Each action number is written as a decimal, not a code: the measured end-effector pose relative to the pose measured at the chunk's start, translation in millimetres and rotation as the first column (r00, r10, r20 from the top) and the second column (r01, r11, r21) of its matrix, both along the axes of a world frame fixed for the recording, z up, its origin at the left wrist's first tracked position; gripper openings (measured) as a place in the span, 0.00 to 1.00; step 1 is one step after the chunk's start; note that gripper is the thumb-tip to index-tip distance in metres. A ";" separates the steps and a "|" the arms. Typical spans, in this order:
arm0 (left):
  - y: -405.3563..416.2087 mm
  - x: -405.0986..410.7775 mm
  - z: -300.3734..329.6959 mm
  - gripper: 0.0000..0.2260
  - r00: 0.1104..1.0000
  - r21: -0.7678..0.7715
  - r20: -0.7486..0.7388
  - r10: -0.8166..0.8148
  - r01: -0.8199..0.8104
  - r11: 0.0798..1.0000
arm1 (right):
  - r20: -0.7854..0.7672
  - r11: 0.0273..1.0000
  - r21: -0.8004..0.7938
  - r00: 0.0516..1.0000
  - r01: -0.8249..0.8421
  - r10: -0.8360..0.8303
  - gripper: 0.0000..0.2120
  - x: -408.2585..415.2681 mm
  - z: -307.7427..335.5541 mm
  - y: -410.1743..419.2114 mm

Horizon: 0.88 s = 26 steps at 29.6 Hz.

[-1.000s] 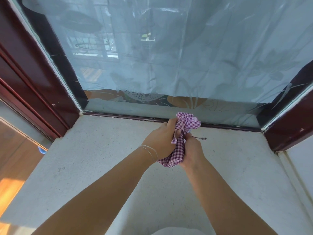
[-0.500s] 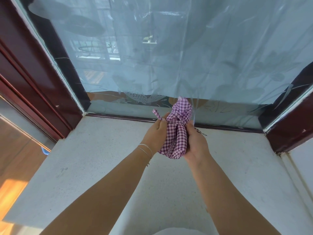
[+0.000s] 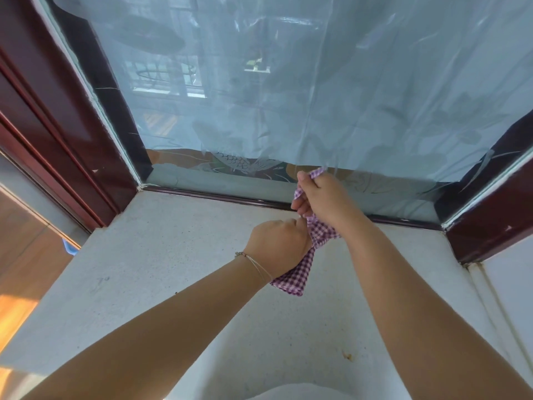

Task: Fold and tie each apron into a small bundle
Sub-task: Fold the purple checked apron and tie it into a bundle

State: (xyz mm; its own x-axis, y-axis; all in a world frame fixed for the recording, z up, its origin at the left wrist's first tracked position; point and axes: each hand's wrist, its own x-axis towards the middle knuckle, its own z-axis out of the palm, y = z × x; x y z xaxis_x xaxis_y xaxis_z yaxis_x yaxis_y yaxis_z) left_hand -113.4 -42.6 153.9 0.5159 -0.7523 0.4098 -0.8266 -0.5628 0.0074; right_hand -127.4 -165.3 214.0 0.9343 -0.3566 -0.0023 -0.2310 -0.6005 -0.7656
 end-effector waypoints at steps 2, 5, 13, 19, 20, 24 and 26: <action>-2.7 -6.6 4.3 0.16 0.996 -0.002 -0.086 0.002 -0.002 1.000 | 0.010 0.998 -0.024 0.998 -0.059 0.059 0.23 2.5 6.4 3.6; -4.1 0.6 9.3 0.20 0.970 -0.023 -0.200 0.140 -0.147 0.989 | 0.178 0.992 -0.112 0.983 0.062 -0.041 0.22 -7.9 3.2 9.4; 8.2 18.8 24.5 0.13 0.760 -0.212 -0.626 0.174 -0.381 0.900 | 0.521 0.997 -0.074 0.853 -0.001 0.040 0.19 -37.0 -48.0 29.1; 3.6 6.2 26.6 0.14 0.651 -0.517 -0.757 -0.060 -0.541 0.663 | -0.004 0.465 0.844 0.871 0.266 -0.491 0.14 -45.2 -40.4 29.2; 3.1 3.0 26.8 0.14 0.652 -0.547 -0.753 -0.091 -0.543 0.636 | -0.086 0.343 0.895 0.866 0.284 -0.492 0.13 -43.1 -37.8 27.7; 5.9 -5.2 25.9 0.14 0.698 -0.659 -0.690 -0.190 -0.498 0.564 | -0.205 0.160 0.946 0.901 0.283 -0.382 0.12 -37.6 -30.4 17.3; 8.0 -5.2 22.1 0.16 0.733 -0.683 -0.640 -0.230 -0.407 0.606 | -0.218 0.118 0.958 0.933 0.260 -0.286 0.12 -38.3 -30.8 11.2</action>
State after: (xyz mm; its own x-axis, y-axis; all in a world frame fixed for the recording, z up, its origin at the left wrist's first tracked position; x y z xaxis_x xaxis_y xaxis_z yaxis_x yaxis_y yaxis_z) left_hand -118.6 -34.6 176.0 0.9075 -0.2631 0.3275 -0.3728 -0.1452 0.9165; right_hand -165.8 -154.1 183.2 0.7796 -0.3067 -0.5460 -0.1820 0.7232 -0.6662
